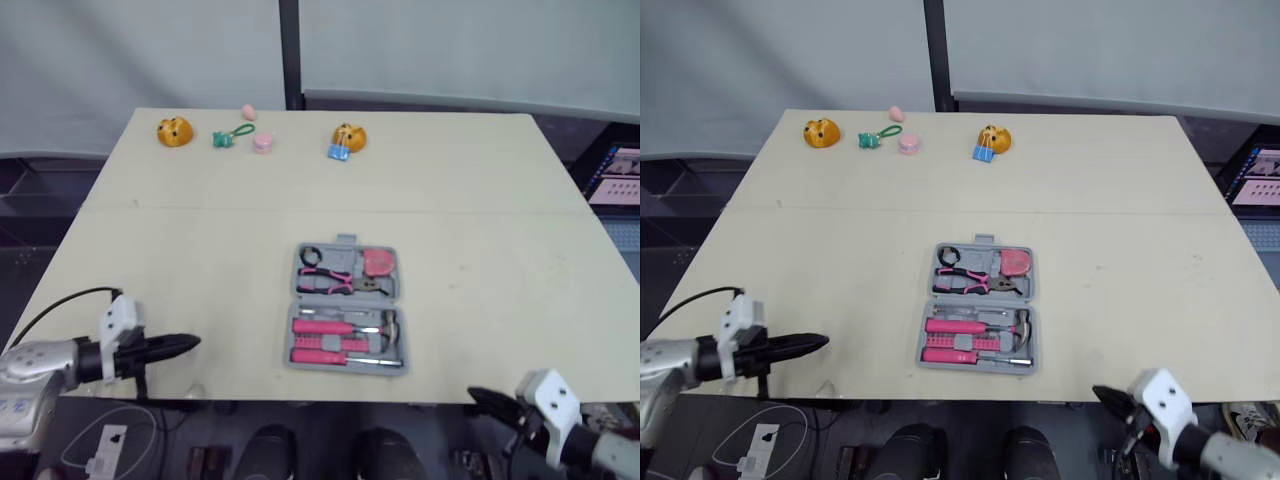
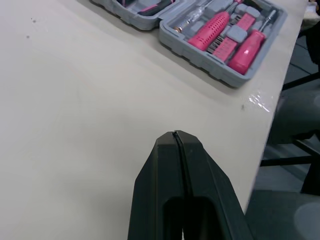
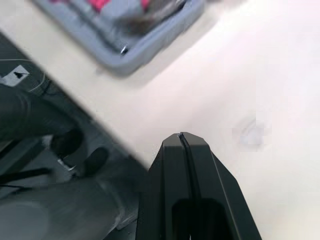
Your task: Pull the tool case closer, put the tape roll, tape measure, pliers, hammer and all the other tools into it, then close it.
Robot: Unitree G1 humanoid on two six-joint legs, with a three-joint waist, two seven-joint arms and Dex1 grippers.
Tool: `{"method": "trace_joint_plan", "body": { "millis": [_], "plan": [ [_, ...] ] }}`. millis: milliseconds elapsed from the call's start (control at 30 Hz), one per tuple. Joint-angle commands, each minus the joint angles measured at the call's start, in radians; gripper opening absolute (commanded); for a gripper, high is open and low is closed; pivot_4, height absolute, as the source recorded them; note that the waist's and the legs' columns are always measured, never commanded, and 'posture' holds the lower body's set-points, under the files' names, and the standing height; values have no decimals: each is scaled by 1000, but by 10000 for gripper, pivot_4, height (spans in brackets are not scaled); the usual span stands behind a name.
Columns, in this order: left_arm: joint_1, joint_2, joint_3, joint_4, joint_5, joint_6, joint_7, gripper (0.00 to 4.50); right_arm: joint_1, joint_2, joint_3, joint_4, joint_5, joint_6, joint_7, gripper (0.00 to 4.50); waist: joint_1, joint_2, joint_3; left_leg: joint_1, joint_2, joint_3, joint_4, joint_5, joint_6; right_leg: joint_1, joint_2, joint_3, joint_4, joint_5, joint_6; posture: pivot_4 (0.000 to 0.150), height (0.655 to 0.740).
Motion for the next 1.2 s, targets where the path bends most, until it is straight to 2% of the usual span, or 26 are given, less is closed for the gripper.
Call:
{"method": "trace_joint_plan", "body": {
  "millis": [33, 233, 467, 833, 1200],
  "plan": [
    [-152, -5, -130, 102, 112, 15, 6, 268, -156, -58, 24, 31, 29, 144, -19, 0, 0, 0, 0, 0, 0, 0, 0, 0, 0, 0, 1, 0, 1, 0, 0, 1500, 6677],
    [-403, -98, -266, 319, 200, -40, -29, 268, -469, -120, 146, 141, 9, 400, -46, 0, -1, 0, 0, -1, 0, 0, 1, 2, 0, -1, 2, -1, 4, 0, 0, 1500, 6677],
    [-548, -207, -354, 498, 281, -90, -29, 268, -673, -107, 302, 267, -39, 433, -25, 0, -3, -1, 0, -3, 0, 0, 2, 3, 0, -1, 3, -2, 5, 0, 0, 1500, 6677],
    [-642, -336, -357, 624, 326, -181, 44, 268, -788, -70, 426, 323, -62, 436, -13, 0, -1, -1, 0, -4, -1, -1, 4, 3, 0, -1, 1, -4, 6, 0, 0, 1500, 6677],
    [-675, -402, -370, 664, 346, -195, 55, 268, -882, 15, 508, 438, -125, 380, -22, 0, -6, -1, 0, -4, -1, -1, 4, 3, 0, -1, 1, -4, 6, 0, 0, 1500, 6677]
  ]
}}
